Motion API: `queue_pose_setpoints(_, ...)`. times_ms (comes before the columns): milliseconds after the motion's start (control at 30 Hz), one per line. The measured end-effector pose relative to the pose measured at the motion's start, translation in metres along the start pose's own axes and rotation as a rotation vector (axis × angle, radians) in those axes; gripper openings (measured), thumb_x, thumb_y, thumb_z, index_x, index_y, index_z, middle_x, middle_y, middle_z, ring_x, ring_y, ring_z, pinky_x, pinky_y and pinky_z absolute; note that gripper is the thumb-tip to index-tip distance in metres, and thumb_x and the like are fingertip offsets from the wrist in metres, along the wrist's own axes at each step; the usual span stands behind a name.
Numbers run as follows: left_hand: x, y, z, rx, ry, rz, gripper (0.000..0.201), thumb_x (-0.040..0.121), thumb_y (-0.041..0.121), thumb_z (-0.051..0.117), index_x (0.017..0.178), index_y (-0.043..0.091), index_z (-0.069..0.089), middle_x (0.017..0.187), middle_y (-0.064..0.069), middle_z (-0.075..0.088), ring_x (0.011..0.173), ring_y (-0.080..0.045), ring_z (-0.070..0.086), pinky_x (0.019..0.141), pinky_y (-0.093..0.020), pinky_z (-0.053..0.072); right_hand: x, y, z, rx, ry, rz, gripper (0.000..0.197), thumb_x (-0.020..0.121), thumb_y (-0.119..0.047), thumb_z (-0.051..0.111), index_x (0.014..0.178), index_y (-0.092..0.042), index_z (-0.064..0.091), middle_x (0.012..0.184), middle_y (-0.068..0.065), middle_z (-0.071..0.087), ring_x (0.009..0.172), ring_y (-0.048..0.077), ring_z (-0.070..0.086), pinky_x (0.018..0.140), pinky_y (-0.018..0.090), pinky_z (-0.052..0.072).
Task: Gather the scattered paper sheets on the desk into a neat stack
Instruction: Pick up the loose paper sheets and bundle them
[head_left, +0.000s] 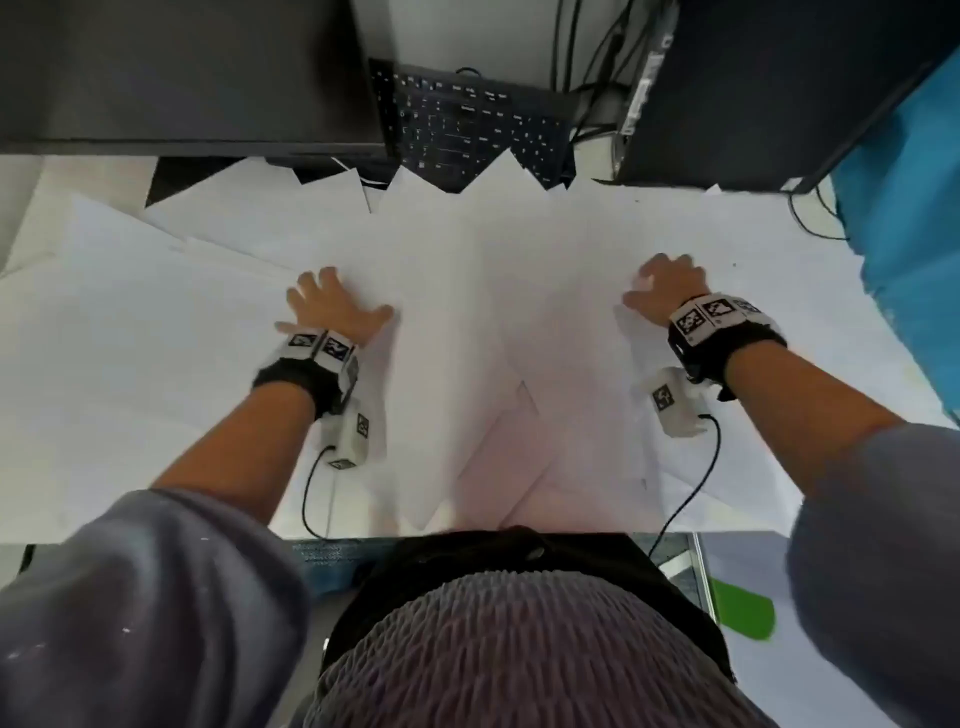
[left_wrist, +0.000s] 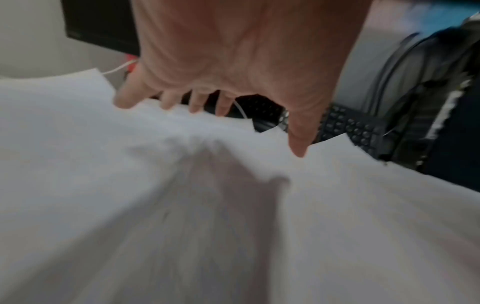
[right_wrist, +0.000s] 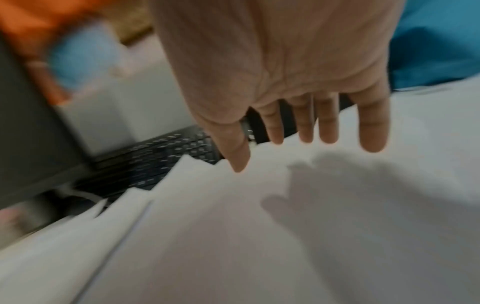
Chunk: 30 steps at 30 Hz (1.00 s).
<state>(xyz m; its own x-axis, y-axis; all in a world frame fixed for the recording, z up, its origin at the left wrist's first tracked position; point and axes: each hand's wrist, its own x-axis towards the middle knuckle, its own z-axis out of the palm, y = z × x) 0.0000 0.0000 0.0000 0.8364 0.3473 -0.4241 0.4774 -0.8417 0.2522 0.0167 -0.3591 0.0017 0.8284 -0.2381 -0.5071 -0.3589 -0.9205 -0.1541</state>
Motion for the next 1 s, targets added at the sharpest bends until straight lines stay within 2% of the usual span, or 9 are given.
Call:
queue_pose_setpoints(67, -0.004, -0.002, 0.006, 0.018, -0.071, -0.207, 0.122, 0.063, 0.071, 0.068, 0.151, 0.019, 0.002, 0.16, -0.006, -0.004, 0.145, -0.041, -0.005, 0.11, -0.068, 0.012, 0.008, 0.003, 0.002, -0.003, 0.01, 0.175, 0.083, 0.084, -0.045, 0.062, 0.146, -0.009, 0.02, 0.149, 0.02, 0.021, 0.138, 0.039, 0.023, 0.109, 0.048, 0.028)
queue_pose_setpoints(167, -0.012, -0.01, 0.027, 0.004, -0.132, -0.27, 0.136, 0.051, 0.081, 0.066, 0.151, 0.021, -0.004, 0.159, -0.006, -0.013, 0.142, -0.047, -0.011, 0.107, -0.07, 0.015, 0.017, 0.012, 0.009, 0.071, -0.078, 0.286, 0.106, 0.079, -0.055, 0.064, 0.151, -0.011, -0.001, 0.158, 0.016, 0.0, 0.143, 0.041, 0.014, 0.114, 0.052, 0.022)
queue_pose_setpoints(400, -0.035, 0.037, 0.061, -0.023, -0.232, -0.112, 0.122, 0.067, 0.079, 0.056, 0.152, 0.021, -0.01, 0.158, -0.01, -0.022, 0.141, -0.047, -0.018, 0.104, -0.074, 0.012, 0.026, -0.002, 0.026, 0.353, -0.145, 0.198, 0.09, 0.081, -0.047, 0.068, 0.145, -0.006, 0.019, 0.146, 0.014, 0.039, 0.132, 0.034, 0.041, 0.107, 0.042, 0.036)
queue_pose_setpoints(500, -0.05, 0.063, 0.065, -0.112, -0.282, -0.019, 0.103, 0.079, 0.066, 0.055, 0.153, 0.021, -0.003, 0.16, -0.006, -0.011, 0.144, -0.042, -0.009, 0.11, -0.066, 0.016, 0.021, -0.01, 0.026, 0.393, -0.17, 0.191, 0.076, 0.081, -0.063, 0.056, 0.134, -0.011, 0.04, 0.138, 0.014, 0.048, 0.118, 0.033, 0.05, 0.096, 0.039, 0.039)
queue_pose_setpoints(567, -0.044, 0.062, 0.052, -0.23, -0.213, -0.015, 0.092, 0.081, 0.055, 0.061, 0.151, 0.019, 0.012, 0.157, -0.01, 0.012, 0.142, -0.039, 0.017, 0.112, -0.051, 0.026, 0.023, -0.006, 0.028, 0.393, -0.183, 0.17, 0.085, 0.07, -0.078, 0.048, 0.125, -0.013, 0.053, 0.123, 0.015, 0.055, 0.103, 0.032, 0.056, 0.09, 0.039, 0.044)
queue_pose_setpoints(667, -0.012, 0.017, 0.021, -0.313, 0.065, -0.412, 0.077, 0.08, 0.047, 0.064, 0.14, 0.013, 0.031, 0.144, -0.012, 0.032, 0.131, -0.034, 0.035, 0.106, -0.042, 0.03, 0.016, -0.002, 0.027, 0.591, -0.187, 0.204, 0.064, 0.07, -0.063, 0.065, 0.105, -0.01, 0.055, 0.103, 0.015, 0.056, 0.085, 0.033, 0.062, 0.084, 0.047, 0.056)
queue_pose_setpoints(767, 0.003, -0.035, 0.0, -0.328, 0.045, -0.756, 0.074, 0.083, 0.047, 0.058, 0.143, 0.013, 0.031, 0.145, -0.012, 0.03, 0.133, -0.031, 0.031, 0.109, -0.044, 0.025, 0.011, -0.001, 0.03, 0.686, -0.27, 0.218, 0.056, 0.073, -0.041, 0.077, 0.109, -0.022, 0.039, 0.104, 0.017, 0.058, 0.081, 0.03, 0.063, 0.08, 0.05, 0.057)
queue_pose_setpoints(900, 0.004, -0.042, 0.013, -0.617, 0.095, -0.675, 0.076, 0.082, 0.026, 0.068, 0.144, 0.003, 0.03, 0.148, -0.017, 0.036, 0.134, -0.032, 0.039, 0.109, -0.041, 0.035, 0.004, -0.017, 0.031, 0.536, -0.241, 0.187, 0.062, 0.075, -0.031, 0.076, 0.123, -0.011, 0.041, 0.112, 0.017, 0.053, 0.076, 0.029, 0.057, 0.055, 0.032, 0.05)
queue_pose_setpoints(1000, 0.009, -0.034, 0.012, -0.672, 0.137, -0.561, 0.041, 0.085, 0.011, 0.062, 0.124, 0.002, 0.054, 0.128, -0.015, 0.058, 0.115, -0.032, 0.057, 0.086, -0.032, 0.047, 0.004, -0.02, 0.037, 0.451, -0.226, 0.163, 0.069, 0.082, -0.024, 0.07, 0.135, 0.0, 0.033, 0.112, 0.013, 0.043, 0.087, 0.029, 0.052, 0.059, 0.031, 0.043)
